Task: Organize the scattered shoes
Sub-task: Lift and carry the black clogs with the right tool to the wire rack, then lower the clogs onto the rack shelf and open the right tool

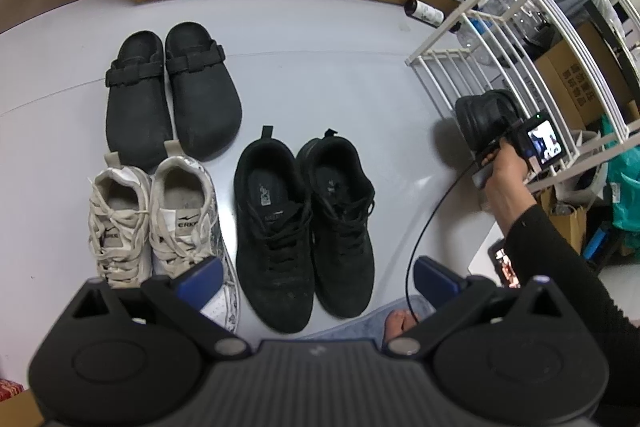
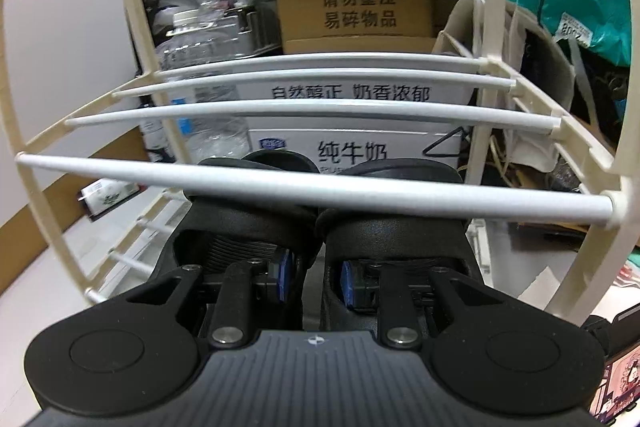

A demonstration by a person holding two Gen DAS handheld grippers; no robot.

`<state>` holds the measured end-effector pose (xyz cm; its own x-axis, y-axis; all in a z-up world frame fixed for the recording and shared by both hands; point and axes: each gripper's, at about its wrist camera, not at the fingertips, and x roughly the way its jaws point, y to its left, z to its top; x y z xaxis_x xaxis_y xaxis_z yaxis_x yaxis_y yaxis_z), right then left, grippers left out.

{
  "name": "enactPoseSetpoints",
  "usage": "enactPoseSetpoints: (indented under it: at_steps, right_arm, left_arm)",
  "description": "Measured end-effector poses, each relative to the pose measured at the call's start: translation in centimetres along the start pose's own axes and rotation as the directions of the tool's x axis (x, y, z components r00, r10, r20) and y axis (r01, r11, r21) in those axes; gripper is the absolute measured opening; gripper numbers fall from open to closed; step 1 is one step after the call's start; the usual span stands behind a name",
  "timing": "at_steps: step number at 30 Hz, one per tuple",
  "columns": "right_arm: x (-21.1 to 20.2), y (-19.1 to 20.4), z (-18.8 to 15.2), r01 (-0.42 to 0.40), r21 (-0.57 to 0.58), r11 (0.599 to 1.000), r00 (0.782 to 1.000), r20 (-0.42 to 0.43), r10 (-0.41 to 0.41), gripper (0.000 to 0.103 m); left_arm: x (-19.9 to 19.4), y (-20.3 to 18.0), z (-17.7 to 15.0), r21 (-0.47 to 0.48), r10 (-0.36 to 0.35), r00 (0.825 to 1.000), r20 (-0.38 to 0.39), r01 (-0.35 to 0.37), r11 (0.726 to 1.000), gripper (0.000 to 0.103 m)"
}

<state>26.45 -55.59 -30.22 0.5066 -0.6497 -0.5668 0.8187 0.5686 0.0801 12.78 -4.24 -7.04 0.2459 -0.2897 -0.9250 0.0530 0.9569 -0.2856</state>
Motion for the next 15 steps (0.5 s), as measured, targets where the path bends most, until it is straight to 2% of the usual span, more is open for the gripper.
enactPoseSetpoints:
  at_steps: [3, 7, 10, 11, 15]
  right_arm:
    - [0.5, 0.2, 0.3, 0.04, -0.001, 0.999, 0.999, 0.012, -0.04, 0.028]
    - [1.7, 0.5, 0.7, 0.039, -0.021, 0.999, 0.999, -0.009, -0.039, 0.032]
    - [2.9, 0.6, 1.0, 0.029, 0.005, 1.0, 0.996, -0.084, -0.029, 0.041]
    - [3.0, 0.6, 1.1, 0.034, 0.032, 0.999, 0.994, -0.108, -0.03, 0.059]
    - [2.2, 1.5, 1.4, 0.044, 0.061, 0.997, 0.991, -0.127, -0.036, 0.065]
  left_arm:
    - [0.0, 0.2, 0.0, -0.004, -0.001, 1.0, 0.0, 0.001, 1.0, 0.102]
    - [-0.1, 0.2, 0.0, -0.008, -0.003, 1.0, 0.0, 0.003, 1.0, 0.102]
    - [-0.1, 0.2, 0.1, -0.008, -0.008, 1.0, -0.001, 0.008, 1.0, 0.102]
    - [-0.1, 0.2, 0.1, -0.007, -0.008, 1.0, -0.001, 0.008, 1.0, 0.102]
    - [-0.1, 0.2, 0.1, -0.004, -0.011, 1.0, -0.002, 0.011, 1.0, 0.102]
